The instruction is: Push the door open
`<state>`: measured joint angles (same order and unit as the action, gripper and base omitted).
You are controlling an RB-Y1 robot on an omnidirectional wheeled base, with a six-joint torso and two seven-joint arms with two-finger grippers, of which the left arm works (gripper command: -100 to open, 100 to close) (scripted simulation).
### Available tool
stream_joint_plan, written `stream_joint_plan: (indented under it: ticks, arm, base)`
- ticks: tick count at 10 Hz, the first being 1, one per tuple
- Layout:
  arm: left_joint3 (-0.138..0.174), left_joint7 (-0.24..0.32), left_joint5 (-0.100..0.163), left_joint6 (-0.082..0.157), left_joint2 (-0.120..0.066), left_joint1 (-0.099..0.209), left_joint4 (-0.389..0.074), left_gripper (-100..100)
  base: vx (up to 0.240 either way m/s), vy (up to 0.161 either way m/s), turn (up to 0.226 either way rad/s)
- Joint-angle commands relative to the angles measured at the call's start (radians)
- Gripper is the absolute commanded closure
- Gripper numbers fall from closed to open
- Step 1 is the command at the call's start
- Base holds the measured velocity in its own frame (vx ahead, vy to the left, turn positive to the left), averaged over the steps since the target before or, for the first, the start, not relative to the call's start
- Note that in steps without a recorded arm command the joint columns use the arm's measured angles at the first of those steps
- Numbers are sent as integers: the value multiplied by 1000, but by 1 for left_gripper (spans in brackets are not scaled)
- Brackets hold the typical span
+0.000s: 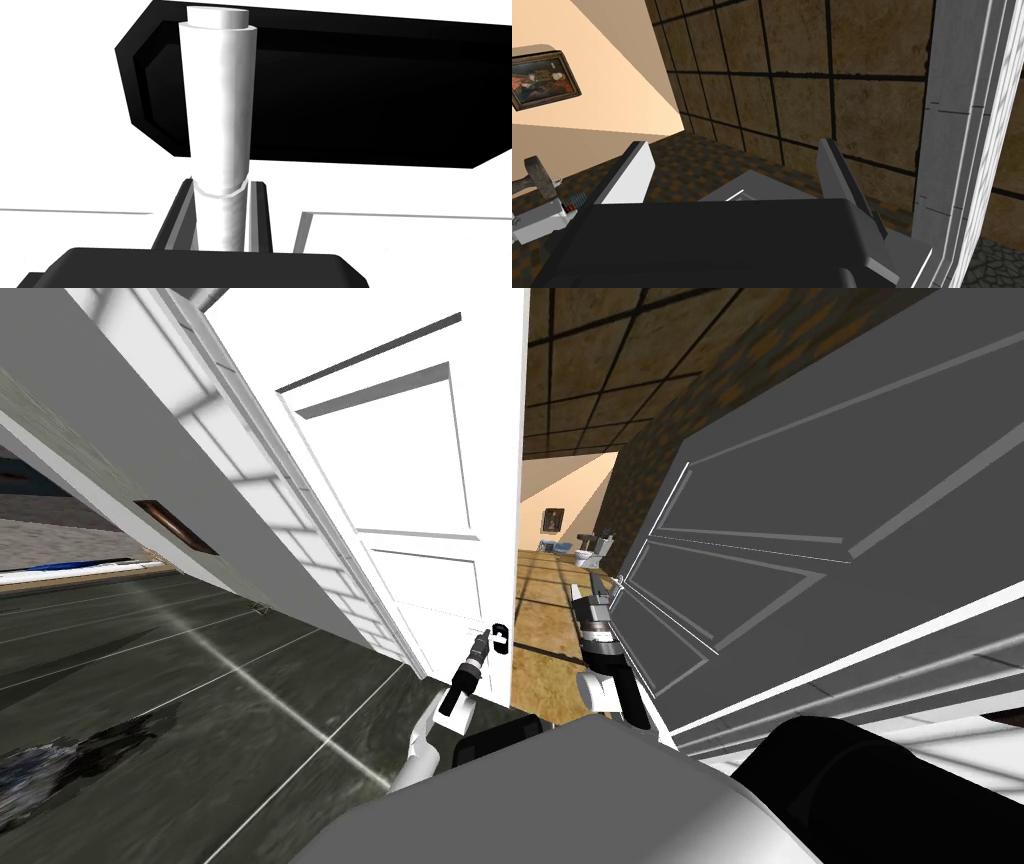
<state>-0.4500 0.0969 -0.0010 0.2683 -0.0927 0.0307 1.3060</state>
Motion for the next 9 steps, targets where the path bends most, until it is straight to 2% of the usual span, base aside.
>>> stream_joint_plan:
  ticks: [1, 9]
  arm:
    - [24, -3, 2, 10, 0, 15, -7, 100]
    - [125, -27, 8, 14, 5, 42, -50, 100]
  base:
    - [126, -145, 60]
    - [128, -135, 55]
